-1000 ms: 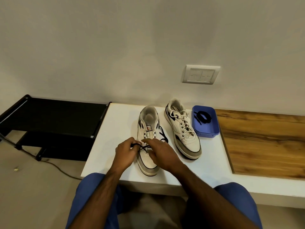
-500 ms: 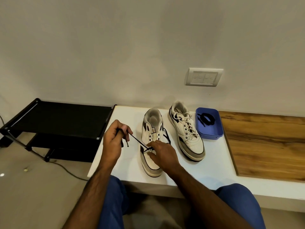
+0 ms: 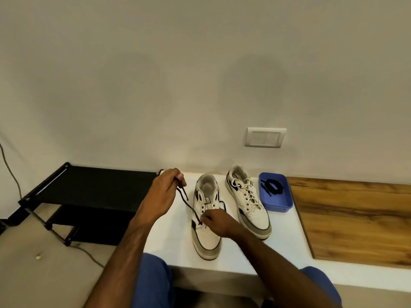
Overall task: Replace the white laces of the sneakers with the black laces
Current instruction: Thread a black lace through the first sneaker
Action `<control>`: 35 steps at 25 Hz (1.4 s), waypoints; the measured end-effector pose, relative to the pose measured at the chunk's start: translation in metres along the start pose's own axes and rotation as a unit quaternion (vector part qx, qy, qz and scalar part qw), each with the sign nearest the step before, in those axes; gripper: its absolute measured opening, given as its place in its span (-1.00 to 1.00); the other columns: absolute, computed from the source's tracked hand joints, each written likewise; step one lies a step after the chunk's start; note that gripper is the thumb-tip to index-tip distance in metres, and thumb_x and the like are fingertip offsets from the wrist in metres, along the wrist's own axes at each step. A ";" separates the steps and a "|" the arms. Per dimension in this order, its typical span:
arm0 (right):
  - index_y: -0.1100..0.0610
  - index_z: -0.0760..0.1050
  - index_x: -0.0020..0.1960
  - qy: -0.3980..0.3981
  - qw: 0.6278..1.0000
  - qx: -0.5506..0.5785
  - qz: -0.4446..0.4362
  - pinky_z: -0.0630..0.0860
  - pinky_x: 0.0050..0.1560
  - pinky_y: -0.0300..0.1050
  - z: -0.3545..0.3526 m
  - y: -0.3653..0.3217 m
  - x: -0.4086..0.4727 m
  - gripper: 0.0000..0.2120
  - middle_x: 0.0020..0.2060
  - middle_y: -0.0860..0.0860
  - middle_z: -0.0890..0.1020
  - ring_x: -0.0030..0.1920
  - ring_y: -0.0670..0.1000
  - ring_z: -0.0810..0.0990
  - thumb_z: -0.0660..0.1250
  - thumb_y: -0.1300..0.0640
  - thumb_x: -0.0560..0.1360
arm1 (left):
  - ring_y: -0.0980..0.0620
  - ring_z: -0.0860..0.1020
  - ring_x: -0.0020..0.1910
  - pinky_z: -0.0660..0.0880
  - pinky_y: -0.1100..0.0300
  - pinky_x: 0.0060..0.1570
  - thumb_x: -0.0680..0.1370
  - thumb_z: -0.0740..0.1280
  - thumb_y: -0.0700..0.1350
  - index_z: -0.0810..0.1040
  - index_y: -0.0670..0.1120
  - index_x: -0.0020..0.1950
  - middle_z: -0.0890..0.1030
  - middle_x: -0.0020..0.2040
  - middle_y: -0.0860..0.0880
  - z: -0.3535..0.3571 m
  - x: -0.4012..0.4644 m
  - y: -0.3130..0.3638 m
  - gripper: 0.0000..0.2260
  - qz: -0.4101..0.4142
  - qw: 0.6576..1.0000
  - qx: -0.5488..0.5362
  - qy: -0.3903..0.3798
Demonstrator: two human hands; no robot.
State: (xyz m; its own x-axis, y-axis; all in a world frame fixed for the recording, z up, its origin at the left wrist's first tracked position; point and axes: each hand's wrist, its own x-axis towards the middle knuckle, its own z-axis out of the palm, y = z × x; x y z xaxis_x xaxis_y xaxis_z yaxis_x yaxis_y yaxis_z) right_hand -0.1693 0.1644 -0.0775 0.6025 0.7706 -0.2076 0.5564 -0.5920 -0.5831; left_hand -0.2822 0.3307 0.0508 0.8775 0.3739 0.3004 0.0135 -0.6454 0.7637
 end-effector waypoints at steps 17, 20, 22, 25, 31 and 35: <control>0.25 0.58 0.17 0.205 0.833 0.452 -0.243 0.63 0.07 -0.06 -0.286 -0.197 -0.147 -0.81 -0.01 0.20 0.72 -0.02 0.12 0.72 0.32 0.17 0.63 | 0.09 0.28 -0.41 0.25 0.21 -0.36 0.73 0.10 0.03 0.52 -0.13 -0.17 0.33 -0.38 0.02 -0.060 0.050 0.197 -0.60 -0.015 0.982 -0.186 -0.007; 0.22 0.58 0.11 0.221 0.796 0.508 -0.244 0.61 0.04 -0.05 -0.293 -0.212 -0.155 -0.86 0.01 0.19 0.72 0.01 0.13 0.70 0.34 0.17 0.62 | 0.08 0.29 -0.42 0.26 0.20 -0.35 0.72 0.09 0.05 0.51 -0.12 -0.19 0.34 -0.38 0.01 -0.063 0.049 0.210 -0.59 0.006 0.986 -0.164 0.002; 0.19 0.62 0.06 0.228 0.770 0.545 -0.241 0.60 0.04 -0.07 -0.300 -0.221 -0.158 -0.89 0.00 0.11 0.70 0.02 0.08 0.66 0.37 0.17 0.59 | 0.08 0.30 -0.41 0.27 0.19 -0.35 0.72 0.09 0.05 0.51 -0.13 -0.20 0.35 -0.38 0.00 -0.068 0.049 0.218 -0.58 0.017 0.987 -0.162 0.007; 0.12 0.64 0.05 0.246 0.760 0.554 -0.237 0.55 0.06 -0.10 -0.310 -0.232 -0.160 -0.91 -0.01 -0.04 0.69 -0.02 -0.02 0.57 0.41 0.16 0.56 | 0.09 0.30 -0.42 0.27 0.19 -0.35 0.73 0.09 0.03 0.53 -0.14 -0.20 0.36 -0.38 -0.01 -0.076 0.052 0.224 -0.58 0.024 0.988 -0.154 0.012; 0.10 0.63 0.08 0.272 0.752 0.533 -0.275 0.44 0.00 -0.12 -0.350 -0.267 -0.169 -0.90 -0.15 -0.17 0.67 -0.13 -0.11 0.52 0.39 0.15 0.58 | 0.06 0.32 -0.38 0.30 0.19 -0.33 0.74 0.09 -0.02 0.62 -0.21 -0.14 0.35 -0.36 -0.02 -0.086 0.056 0.216 -0.55 0.041 0.982 -0.186 -0.012; 0.17 0.61 0.10 0.257 0.742 0.550 -0.284 0.52 -0.07 -0.14 -0.354 -0.272 -0.163 -0.89 -0.17 -0.05 0.65 -0.18 -0.06 0.59 0.36 0.19 0.60 | 0.12 0.51 -0.12 0.40 0.29 -0.08 0.74 0.06 0.00 0.68 -0.13 -0.05 0.54 -0.12 0.04 -0.089 0.055 0.215 -0.55 0.048 0.991 -0.124 0.005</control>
State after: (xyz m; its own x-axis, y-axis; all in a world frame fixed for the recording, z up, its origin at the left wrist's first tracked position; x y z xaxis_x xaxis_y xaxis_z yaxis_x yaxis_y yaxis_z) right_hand -0.2164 0.1160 0.3925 0.7455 0.4633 0.4792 0.1709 0.5621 -0.8092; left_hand -0.2741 0.2722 0.2824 0.8644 0.3257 0.3831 -0.1889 -0.4956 0.8478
